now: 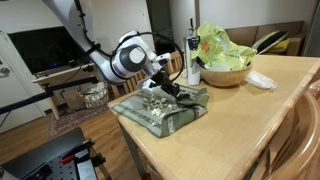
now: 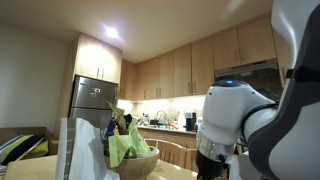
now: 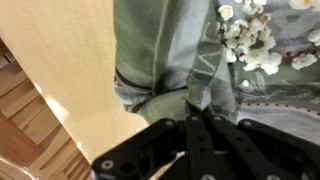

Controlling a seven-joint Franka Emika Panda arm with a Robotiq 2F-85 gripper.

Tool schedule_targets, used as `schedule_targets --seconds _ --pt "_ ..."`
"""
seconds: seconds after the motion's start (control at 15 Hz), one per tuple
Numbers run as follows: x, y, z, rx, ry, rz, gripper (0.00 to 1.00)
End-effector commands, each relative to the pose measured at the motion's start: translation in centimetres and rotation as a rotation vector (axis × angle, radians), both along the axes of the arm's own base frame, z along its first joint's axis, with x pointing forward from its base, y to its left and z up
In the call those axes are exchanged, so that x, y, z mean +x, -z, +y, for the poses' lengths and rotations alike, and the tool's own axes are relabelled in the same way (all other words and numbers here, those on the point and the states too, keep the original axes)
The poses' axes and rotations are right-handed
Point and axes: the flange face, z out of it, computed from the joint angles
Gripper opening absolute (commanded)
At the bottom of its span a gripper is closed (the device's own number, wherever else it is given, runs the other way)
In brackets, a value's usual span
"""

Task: Fold up the right end of the cloth

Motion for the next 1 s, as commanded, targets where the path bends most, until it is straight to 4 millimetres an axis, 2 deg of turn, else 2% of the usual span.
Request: schedule_targets --seconds 0.0,0.27,0.6,0.93 --pt "-1.1 -1.0 0.8 -0.011 -0.023 -0.005 0.29" --pt "-1.4 -1.0 0.3 0.002 0.002 -0.004 0.59" --pt "-1.5 -1.5 -1.7 0.003 0.028 -0.001 0.97" --pt "-1.6 -3.9 -4.1 -0.006 0.067 -0.054 1.00"
